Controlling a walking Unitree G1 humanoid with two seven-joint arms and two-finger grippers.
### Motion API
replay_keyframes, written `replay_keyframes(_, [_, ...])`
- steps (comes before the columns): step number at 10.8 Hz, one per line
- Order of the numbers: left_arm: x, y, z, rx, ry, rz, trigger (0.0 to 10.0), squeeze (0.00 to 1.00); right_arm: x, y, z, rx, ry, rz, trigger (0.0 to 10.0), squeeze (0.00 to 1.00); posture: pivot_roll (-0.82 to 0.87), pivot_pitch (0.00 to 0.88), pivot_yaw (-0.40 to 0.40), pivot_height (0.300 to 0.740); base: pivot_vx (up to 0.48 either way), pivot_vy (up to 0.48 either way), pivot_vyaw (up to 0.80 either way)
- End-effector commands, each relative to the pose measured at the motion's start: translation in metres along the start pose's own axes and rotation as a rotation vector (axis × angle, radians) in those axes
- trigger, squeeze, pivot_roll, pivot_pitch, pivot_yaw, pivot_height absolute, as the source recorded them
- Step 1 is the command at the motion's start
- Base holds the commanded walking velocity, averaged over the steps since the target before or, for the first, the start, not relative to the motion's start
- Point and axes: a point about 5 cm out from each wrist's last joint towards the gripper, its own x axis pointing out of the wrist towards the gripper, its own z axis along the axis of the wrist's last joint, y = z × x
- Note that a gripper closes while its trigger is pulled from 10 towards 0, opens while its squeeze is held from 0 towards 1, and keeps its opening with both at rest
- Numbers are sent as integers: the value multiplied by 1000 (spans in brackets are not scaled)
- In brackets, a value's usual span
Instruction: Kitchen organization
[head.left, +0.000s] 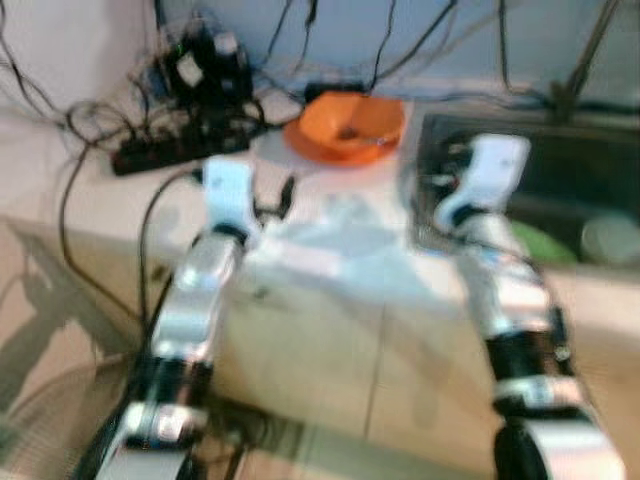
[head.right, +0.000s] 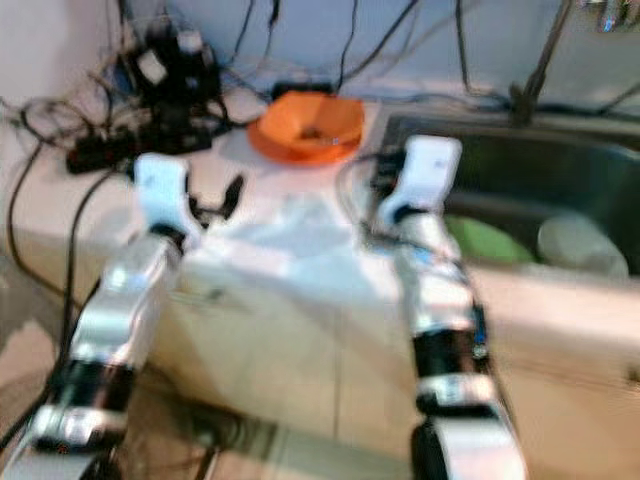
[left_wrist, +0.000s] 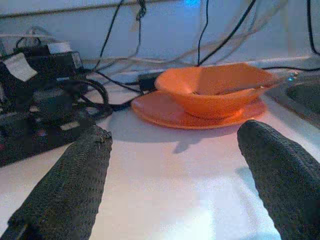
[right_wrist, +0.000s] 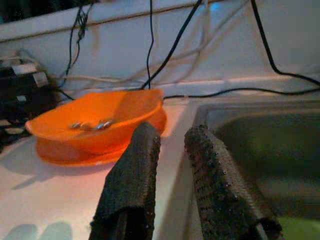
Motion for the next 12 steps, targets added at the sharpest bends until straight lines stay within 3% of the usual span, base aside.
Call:
replay_keyframes(1, [-3, 10, -3, 26, 14, 31, 10000, 0, 1, 13, -3, 5, 17, 30, 10000, 0, 145, 41, 69, 740, 0, 0, 0])
replay_keyframes(5, [-2, 15, 2, 43, 1, 54, 10000, 0, 2, 14, -1, 35, 10, 24, 10000, 0, 150, 39, 69, 740, 0, 0, 0])
replay_keyframes(6, [-3, 17, 2, 47, 4, 63, 10000, 0, 3, 16, -2, 39, 16, 33, 10000, 0, 151, 39, 68, 740, 255, 0, -738])
replay_keyframes(12, [-4, 16, 0, 58, 15, 55, 10000, 0, 3, 18, -2, 38, 9, 34, 10000, 0, 158, 49, 65, 740, 261, 0, 0])
